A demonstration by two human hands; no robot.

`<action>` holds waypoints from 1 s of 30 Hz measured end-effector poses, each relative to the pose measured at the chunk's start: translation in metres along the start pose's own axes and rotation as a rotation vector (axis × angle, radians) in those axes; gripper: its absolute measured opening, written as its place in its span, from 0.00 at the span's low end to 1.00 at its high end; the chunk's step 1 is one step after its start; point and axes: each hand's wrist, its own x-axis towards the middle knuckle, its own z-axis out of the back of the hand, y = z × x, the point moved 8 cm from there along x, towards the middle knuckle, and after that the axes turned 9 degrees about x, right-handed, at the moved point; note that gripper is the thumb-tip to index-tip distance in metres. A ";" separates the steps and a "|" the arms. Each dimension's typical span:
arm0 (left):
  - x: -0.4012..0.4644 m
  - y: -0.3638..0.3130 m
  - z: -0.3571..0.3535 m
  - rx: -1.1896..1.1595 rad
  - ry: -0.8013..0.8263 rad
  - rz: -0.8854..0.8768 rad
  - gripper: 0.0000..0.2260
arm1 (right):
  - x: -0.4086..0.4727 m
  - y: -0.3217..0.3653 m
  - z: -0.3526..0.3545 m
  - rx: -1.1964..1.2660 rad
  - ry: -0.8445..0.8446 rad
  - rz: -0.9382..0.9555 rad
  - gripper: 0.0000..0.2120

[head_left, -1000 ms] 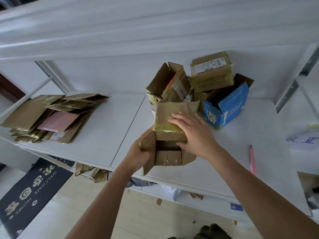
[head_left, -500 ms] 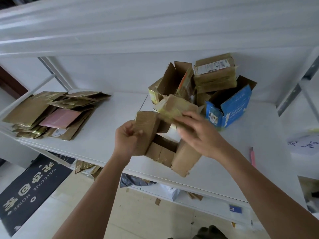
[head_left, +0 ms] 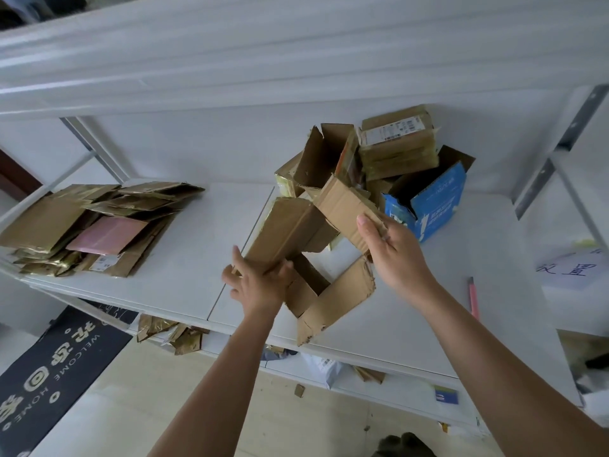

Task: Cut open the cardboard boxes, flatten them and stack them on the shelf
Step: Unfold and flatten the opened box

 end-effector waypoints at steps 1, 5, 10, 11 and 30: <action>-0.002 0.005 -0.005 -0.025 0.007 0.017 0.52 | -0.001 0.000 0.000 0.018 -0.003 0.002 0.08; -0.003 0.019 -0.013 -0.253 -0.079 0.142 0.62 | -0.008 0.000 -0.002 0.057 -0.010 0.000 0.10; -0.008 0.024 -0.018 -0.347 -0.161 0.231 0.66 | -0.014 0.001 -0.002 0.037 -0.058 0.019 0.08; -0.009 0.024 -0.018 -0.352 -0.191 0.236 0.65 | -0.015 0.000 -0.002 0.042 -0.072 0.014 0.08; 0.001 0.024 -0.007 -0.692 0.368 0.027 0.16 | -0.023 -0.041 0.046 0.217 -0.032 -0.159 0.06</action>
